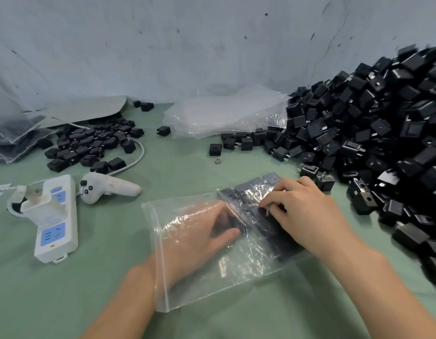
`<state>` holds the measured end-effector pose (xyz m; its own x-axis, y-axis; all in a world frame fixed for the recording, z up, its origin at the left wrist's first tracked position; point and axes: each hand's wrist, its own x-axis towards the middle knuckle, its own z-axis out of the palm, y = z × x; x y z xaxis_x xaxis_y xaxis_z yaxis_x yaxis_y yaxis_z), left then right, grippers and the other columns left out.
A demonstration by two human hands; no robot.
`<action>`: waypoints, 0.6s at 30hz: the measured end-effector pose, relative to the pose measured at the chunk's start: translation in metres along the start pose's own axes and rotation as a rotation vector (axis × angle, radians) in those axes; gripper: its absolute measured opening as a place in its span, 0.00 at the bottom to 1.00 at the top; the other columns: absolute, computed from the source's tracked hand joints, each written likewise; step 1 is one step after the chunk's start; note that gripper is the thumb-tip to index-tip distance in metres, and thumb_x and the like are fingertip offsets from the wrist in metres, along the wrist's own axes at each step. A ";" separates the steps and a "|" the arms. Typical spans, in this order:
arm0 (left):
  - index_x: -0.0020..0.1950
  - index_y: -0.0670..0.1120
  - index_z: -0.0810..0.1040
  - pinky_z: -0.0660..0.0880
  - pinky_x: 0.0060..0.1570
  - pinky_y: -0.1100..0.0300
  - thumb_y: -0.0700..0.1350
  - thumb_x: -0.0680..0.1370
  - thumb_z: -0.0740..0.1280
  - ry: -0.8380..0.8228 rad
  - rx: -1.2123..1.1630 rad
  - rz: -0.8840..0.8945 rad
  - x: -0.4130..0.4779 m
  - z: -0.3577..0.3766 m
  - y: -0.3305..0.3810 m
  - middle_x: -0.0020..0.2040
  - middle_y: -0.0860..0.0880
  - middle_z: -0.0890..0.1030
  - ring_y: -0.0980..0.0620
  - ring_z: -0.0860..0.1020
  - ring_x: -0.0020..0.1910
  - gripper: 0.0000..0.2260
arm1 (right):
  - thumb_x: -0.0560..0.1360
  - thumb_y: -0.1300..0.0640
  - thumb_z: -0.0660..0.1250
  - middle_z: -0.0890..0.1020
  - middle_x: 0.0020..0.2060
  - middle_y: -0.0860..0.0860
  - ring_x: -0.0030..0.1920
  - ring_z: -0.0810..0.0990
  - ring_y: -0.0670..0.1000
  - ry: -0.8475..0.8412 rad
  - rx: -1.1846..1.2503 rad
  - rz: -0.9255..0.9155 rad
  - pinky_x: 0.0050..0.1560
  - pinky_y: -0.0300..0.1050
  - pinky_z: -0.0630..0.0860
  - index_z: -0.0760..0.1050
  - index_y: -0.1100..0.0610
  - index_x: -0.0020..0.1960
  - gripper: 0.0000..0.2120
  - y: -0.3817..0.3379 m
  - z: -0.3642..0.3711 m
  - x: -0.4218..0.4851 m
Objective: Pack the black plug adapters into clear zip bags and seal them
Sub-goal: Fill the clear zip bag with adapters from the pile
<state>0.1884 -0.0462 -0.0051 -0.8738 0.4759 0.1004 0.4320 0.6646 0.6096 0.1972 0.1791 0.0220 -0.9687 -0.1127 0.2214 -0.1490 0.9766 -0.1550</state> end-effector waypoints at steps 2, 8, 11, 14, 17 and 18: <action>0.53 0.56 0.75 0.74 0.50 0.61 0.59 0.79 0.65 0.017 -0.008 -0.001 0.000 0.001 0.003 0.47 0.56 0.80 0.59 0.78 0.47 0.09 | 0.81 0.46 0.58 0.76 0.53 0.37 0.54 0.68 0.47 0.004 -0.013 -0.007 0.37 0.40 0.62 0.79 0.35 0.57 0.12 -0.001 0.001 0.000; 0.60 0.53 0.79 0.70 0.56 0.69 0.53 0.77 0.71 0.108 0.040 0.055 -0.005 -0.004 0.000 0.51 0.57 0.81 0.61 0.77 0.53 0.13 | 0.79 0.47 0.60 0.79 0.50 0.40 0.51 0.74 0.47 0.185 0.281 0.049 0.47 0.47 0.73 0.81 0.43 0.55 0.12 -0.010 0.001 0.000; 0.56 0.53 0.82 0.75 0.49 0.70 0.45 0.77 0.72 0.217 -0.050 -0.042 -0.019 -0.018 -0.004 0.49 0.54 0.83 0.60 0.81 0.48 0.09 | 0.79 0.50 0.62 0.82 0.37 0.45 0.38 0.76 0.45 0.247 0.587 0.119 0.41 0.40 0.70 0.81 0.52 0.41 0.12 -0.014 -0.004 0.002; 0.47 0.60 0.82 0.75 0.45 0.73 0.34 0.76 0.70 0.312 -0.070 -0.143 -0.046 -0.038 -0.016 0.45 0.59 0.84 0.66 0.81 0.45 0.18 | 0.82 0.46 0.60 0.81 0.29 0.49 0.27 0.73 0.45 0.167 0.955 0.198 0.32 0.40 0.67 0.80 0.56 0.36 0.22 -0.023 -0.015 -0.002; 0.39 0.57 0.82 0.68 0.30 0.74 0.34 0.77 0.65 0.595 -0.103 -0.295 -0.070 -0.056 -0.021 0.40 0.62 0.82 0.62 0.75 0.29 0.18 | 0.84 0.43 0.55 0.81 0.29 0.54 0.28 0.74 0.49 0.078 1.301 0.268 0.28 0.45 0.71 0.81 0.56 0.34 0.28 -0.038 -0.026 -0.005; 0.40 0.56 0.81 0.64 0.25 0.71 0.36 0.77 0.63 0.727 -0.140 -0.318 -0.074 -0.060 -0.018 0.38 0.58 0.82 0.58 0.71 0.25 0.16 | 0.83 0.42 0.53 0.81 0.29 0.55 0.28 0.74 0.50 0.062 1.353 0.274 0.27 0.44 0.71 0.81 0.55 0.36 0.28 -0.044 -0.028 -0.006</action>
<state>0.2320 -0.1277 0.0239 -0.8978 -0.2495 0.3628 0.1486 0.6039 0.7831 0.2151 0.1423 0.0544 -0.9931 0.0956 0.0686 -0.0664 0.0258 -0.9975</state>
